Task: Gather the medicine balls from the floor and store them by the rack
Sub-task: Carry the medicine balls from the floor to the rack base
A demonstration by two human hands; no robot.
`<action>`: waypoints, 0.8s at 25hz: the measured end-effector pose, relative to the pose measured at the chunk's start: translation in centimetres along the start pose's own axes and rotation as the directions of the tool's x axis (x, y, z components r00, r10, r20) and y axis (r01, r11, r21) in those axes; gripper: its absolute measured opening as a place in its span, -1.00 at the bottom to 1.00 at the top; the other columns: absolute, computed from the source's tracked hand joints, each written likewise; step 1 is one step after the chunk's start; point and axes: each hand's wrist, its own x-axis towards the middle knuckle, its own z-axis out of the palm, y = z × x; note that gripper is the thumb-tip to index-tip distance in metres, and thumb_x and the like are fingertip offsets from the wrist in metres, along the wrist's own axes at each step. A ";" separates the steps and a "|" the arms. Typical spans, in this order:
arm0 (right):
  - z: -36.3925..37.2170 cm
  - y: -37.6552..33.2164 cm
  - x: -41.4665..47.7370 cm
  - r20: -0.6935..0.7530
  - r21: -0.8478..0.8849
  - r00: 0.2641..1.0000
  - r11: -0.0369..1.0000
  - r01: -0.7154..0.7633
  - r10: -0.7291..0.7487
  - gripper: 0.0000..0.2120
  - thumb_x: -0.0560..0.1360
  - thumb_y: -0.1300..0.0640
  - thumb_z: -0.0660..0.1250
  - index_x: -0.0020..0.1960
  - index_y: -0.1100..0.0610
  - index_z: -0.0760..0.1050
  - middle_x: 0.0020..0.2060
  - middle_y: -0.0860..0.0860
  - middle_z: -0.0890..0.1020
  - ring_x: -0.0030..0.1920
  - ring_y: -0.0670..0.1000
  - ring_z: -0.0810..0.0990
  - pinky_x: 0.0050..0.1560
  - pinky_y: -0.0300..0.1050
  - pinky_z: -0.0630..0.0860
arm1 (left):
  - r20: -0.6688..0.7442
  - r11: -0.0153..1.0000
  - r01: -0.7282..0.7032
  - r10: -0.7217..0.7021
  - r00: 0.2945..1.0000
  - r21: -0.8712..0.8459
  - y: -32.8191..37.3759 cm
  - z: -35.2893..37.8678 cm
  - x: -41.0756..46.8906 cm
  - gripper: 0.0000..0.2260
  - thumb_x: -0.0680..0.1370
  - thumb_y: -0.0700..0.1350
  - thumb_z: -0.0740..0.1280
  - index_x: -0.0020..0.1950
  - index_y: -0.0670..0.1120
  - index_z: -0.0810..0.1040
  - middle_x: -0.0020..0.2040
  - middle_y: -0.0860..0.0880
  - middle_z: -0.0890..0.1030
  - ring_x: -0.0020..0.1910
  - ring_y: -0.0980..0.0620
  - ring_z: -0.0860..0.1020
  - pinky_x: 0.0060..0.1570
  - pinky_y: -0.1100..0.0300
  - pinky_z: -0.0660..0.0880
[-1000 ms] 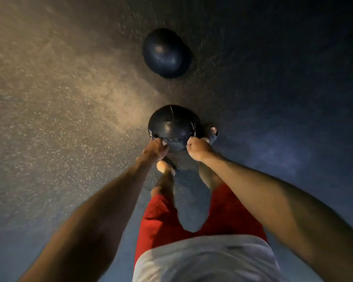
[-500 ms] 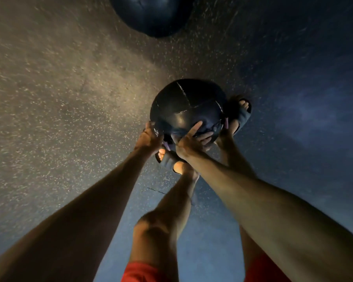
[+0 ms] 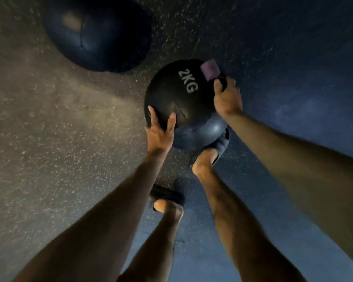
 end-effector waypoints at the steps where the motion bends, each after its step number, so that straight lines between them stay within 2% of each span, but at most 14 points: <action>1: 0.0 0.5 -1.4 -0.037 0.016 0.997 0.998 0.062 -0.061 -0.45 0.67 -0.14 0.06 0.57 0.10 0.16 0.49 0.24 0.28 0.48 0.25 0.26 0.43 0.21 0.28 | -0.059 0.999 -0.014 0.018 0.998 0.051 2.2 0.7 0.8 -0.19 0.54 0.35 0.23 0.65 0.09 -0.05 0.55 -0.29 0.21 0.46 -0.31 0.32 0.47 -0.15 0.27; 3: 0.1 1.4 -4.7 -0.086 0.031 0.982 0.985 0.170 -0.167 -0.37 0.65 -0.19 0.09 0.62 0.03 0.03 0.58 0.21 0.10 0.57 0.24 0.09 0.49 0.27 0.21 | -0.147 0.976 -0.086 0.117 0.982 0.202 6.4 1.7 2.0 -0.29 0.56 0.31 0.24 0.63 0.12 0.07 0.48 -0.29 0.26 0.40 -0.33 0.37 0.41 -0.24 0.33; 5: -0.1 2.0 -6.1 -0.073 -0.008 0.962 0.965 0.262 -0.262 -0.26 0.61 -0.24 0.16 0.64 0.01 -0.09 0.61 0.20 -0.08 0.61 0.21 -0.08 0.51 0.24 0.14 | -0.174 0.937 -0.248 0.295 0.940 0.246 10.0 2.4 2.6 -0.37 0.58 0.20 0.31 0.60 0.08 0.21 0.44 -0.28 0.30 0.39 -0.29 0.37 0.39 -0.19 0.36; 8: -1.9 1.6 -3.1 -0.076 0.000 0.951 0.954 0.300 -0.299 -0.19 0.60 -0.19 0.24 0.65 0.02 -0.14 0.61 0.19 -0.17 0.61 0.21 -0.15 0.53 0.26 0.15 | -0.086 0.799 -0.532 0.573 0.815 0.280 14.3 3.5 3.6 -0.48 0.62 0.01 0.33 0.57 0.01 0.30 0.54 -0.19 0.28 0.53 -0.16 0.25 0.47 -0.11 0.31; 10: -4.2 0.5 0.8 -0.087 0.073 0.967 0.967 0.245 -0.238 -0.22 0.62 -0.12 0.23 0.64 -0.04 -0.17 0.62 0.14 -0.18 0.61 0.19 -0.15 0.53 0.28 0.15 | -0.002 0.719 -0.602 0.642 0.766 0.348 16.5 3.8 4.7 -0.44 0.62 -0.04 0.33 0.59 0.01 0.23 0.59 -0.12 0.21 0.57 -0.11 0.19 0.49 -0.05 0.28; 12: -7.9 -0.1 5.9 -0.044 0.125 0.986 0.979 0.163 -0.159 -0.26 0.64 -0.14 0.19 0.63 -0.11 -0.19 0.63 0.10 -0.12 0.61 0.18 -0.09 0.50 0.27 0.20 | -0.005 0.732 -0.516 0.578 0.816 0.446 18.3 4.6 6.2 -0.31 0.57 -0.05 0.40 0.62 0.02 0.13 0.60 -0.15 0.15 0.57 -0.15 0.18 0.48 -0.07 0.27; 14: -11.7 -0.3 11.1 0.023 0.133 0.999 0.990 0.045 -0.049 -0.31 0.64 -0.18 0.16 0.63 -0.11 -0.13 0.61 0.14 0.06 0.57 0.24 0.12 0.42 0.27 0.29 | -0.011 0.843 -0.347 0.385 0.923 0.411 20.1 5.4 7.4 -0.14 0.51 0.03 0.47 0.64 -0.03 0.01 0.59 -0.19 0.15 0.56 -0.21 0.18 0.49 -0.11 0.23; 15: -13.5 -0.4 13.4 0.037 0.130 0.999 0.991 -0.013 0.009 -0.33 0.64 -0.18 0.14 0.64 -0.06 -0.07 0.57 0.18 0.18 0.52 0.26 0.23 0.41 0.24 0.31 | 0.041 0.893 -0.253 0.257 0.966 0.371 21.1 6.1 7.9 -0.07 0.50 0.09 0.47 0.65 -0.07 -0.06 0.59 -0.20 0.15 0.55 -0.22 0.19 0.49 -0.08 0.22; 16: -14.9 -0.4 15.4 0.037 0.139 0.998 0.988 -0.062 0.057 -0.36 0.65 -0.18 0.11 0.63 -0.01 0.00 0.52 0.22 0.27 0.47 0.28 0.30 0.40 0.21 0.32 | 0.096 0.900 -0.178 0.152 0.984 0.397 22.2 7.0 8.4 -0.03 0.51 0.15 0.44 0.65 -0.10 -0.15 0.59 -0.23 0.16 0.55 -0.22 0.21 0.49 -0.05 0.22; 18: -16.4 -0.7 17.7 0.015 0.179 0.994 0.977 -0.113 0.112 -0.42 0.67 -0.15 0.06 0.61 0.06 0.09 0.46 0.26 0.35 0.43 0.30 0.35 0.39 0.19 0.32 | 0.098 0.795 -0.116 0.071 0.993 0.595 24.6 8.8 9.0 0.01 0.54 0.28 0.30 0.60 -0.15 -0.34 0.56 -0.32 0.19 0.50 -0.27 0.28 0.46 -0.08 0.26; 20: -16.7 -1.2 18.0 -0.017 0.198 0.994 0.975 -0.104 0.110 -0.45 0.67 -0.13 0.04 0.59 0.07 0.12 0.43 0.27 0.35 0.41 0.30 0.35 0.38 0.21 0.33 | 0.032 0.702 -0.095 0.103 0.994 0.705 27.6 9.8 9.4 0.01 0.54 0.35 0.22 0.58 -0.16 -0.38 0.49 -0.38 0.28 0.44 -0.32 0.34 0.42 -0.15 0.29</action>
